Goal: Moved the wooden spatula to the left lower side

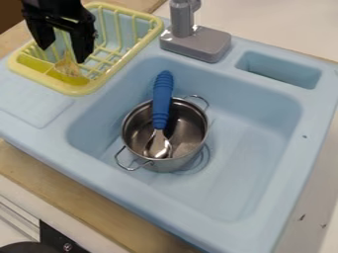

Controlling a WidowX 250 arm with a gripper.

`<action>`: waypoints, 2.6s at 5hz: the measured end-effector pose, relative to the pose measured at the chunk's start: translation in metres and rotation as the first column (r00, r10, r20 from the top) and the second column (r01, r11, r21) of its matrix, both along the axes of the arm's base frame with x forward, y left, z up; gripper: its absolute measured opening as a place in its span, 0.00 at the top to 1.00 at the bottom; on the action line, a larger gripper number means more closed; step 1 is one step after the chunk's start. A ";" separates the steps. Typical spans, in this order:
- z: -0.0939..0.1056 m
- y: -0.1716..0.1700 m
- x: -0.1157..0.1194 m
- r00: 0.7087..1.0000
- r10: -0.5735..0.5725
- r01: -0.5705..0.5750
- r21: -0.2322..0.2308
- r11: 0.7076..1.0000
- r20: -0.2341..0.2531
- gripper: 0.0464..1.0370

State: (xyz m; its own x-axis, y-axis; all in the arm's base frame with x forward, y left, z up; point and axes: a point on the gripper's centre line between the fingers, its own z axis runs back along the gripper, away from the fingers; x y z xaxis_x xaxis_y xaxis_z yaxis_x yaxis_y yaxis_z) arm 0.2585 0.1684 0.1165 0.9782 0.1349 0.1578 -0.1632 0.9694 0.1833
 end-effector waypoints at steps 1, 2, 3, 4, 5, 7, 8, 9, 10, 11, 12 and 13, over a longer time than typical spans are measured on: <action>-0.015 0.004 0.000 0.999 0.013 -0.013 -0.004 1.000 -0.035 0.04; -0.022 0.006 0.000 0.999 0.011 -0.011 0.006 1.000 -0.052 0.04; -0.024 0.004 0.000 0.998 0.007 -0.006 0.015 1.000 -0.056 0.08; -0.025 0.001 -0.002 0.997 0.023 -0.022 0.017 1.000 -0.075 0.35; -0.025 -0.001 -0.003 0.997 0.018 -0.019 -0.005 1.000 -0.079 0.59; -0.024 -0.001 -0.005 0.996 0.003 -0.004 -0.013 1.000 -0.088 0.60; -0.023 0.000 -0.006 0.995 0.005 -0.005 -0.001 1.000 -0.096 0.60; -0.013 -0.003 -0.007 0.996 -0.013 0.015 0.014 1.000 -0.086 0.76; 0.003 -0.009 -0.002 1.000 -0.015 0.015 -0.007 1.000 -0.026 0.85; 0.022 -0.013 0.001 0.999 -0.012 0.013 -0.027 1.000 0.039 0.86; 0.034 -0.015 -0.002 0.998 -0.014 0.016 -0.032 0.999 0.068 0.86; 0.049 -0.014 -0.008 0.995 0.021 -0.020 -0.008 1.000 0.102 0.86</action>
State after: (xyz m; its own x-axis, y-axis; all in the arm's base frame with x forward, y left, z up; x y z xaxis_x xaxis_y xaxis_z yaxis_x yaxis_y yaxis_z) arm 0.2501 0.1545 0.1659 0.9540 0.1560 0.2561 -0.2005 0.9669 0.1578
